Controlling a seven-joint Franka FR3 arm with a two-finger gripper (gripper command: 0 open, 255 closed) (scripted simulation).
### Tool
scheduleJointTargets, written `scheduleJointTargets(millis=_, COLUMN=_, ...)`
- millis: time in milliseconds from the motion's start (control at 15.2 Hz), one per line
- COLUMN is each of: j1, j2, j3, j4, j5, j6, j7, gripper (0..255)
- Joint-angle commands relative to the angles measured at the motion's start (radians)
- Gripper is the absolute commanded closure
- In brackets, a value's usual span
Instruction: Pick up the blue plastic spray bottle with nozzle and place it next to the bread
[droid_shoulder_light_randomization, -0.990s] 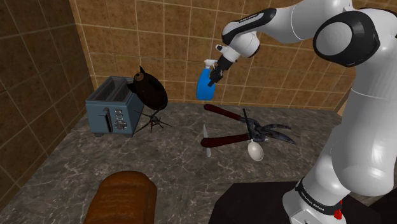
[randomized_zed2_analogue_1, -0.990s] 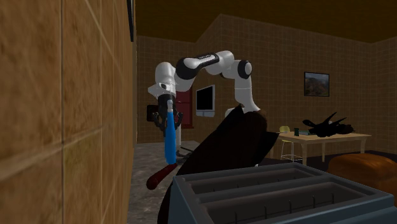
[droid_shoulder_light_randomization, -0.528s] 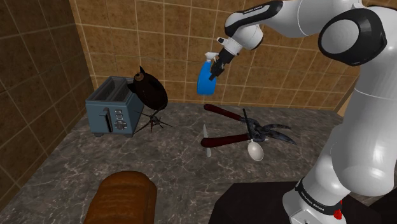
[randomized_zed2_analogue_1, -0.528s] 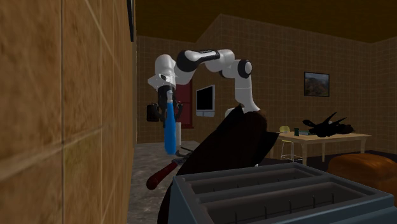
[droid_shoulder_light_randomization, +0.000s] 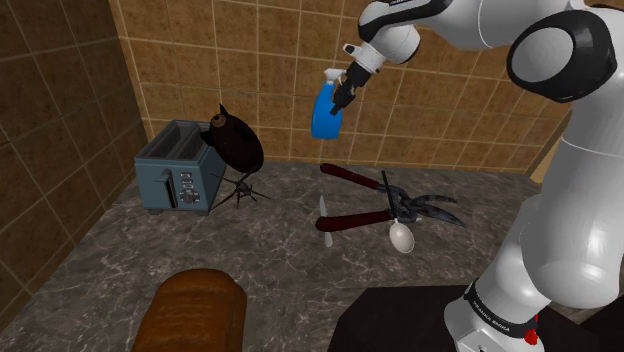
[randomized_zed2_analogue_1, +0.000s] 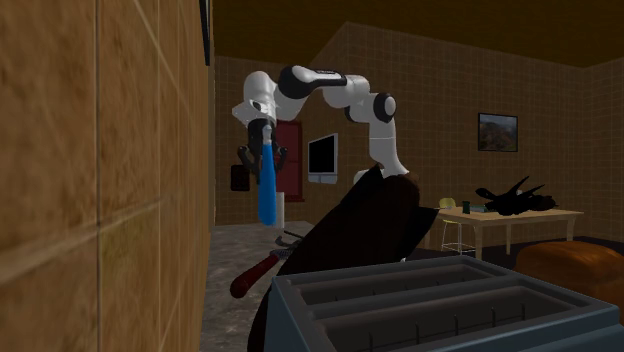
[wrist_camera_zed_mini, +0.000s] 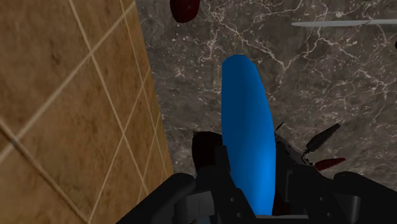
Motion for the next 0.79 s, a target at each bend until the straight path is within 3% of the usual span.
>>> scheduleJointTargets(millis=0, j1=-0.001, j2=-0.003, j3=-0.002, j4=0.025, j5=-0.008, j6=-0.025, j7=0.014, gripper=255)
scheduleJointTargets(millis=726, j1=-0.012, j2=-0.008, j3=-0.011, j4=0.161, j5=-0.034, j6=-0.151, j7=0.077, gripper=255)
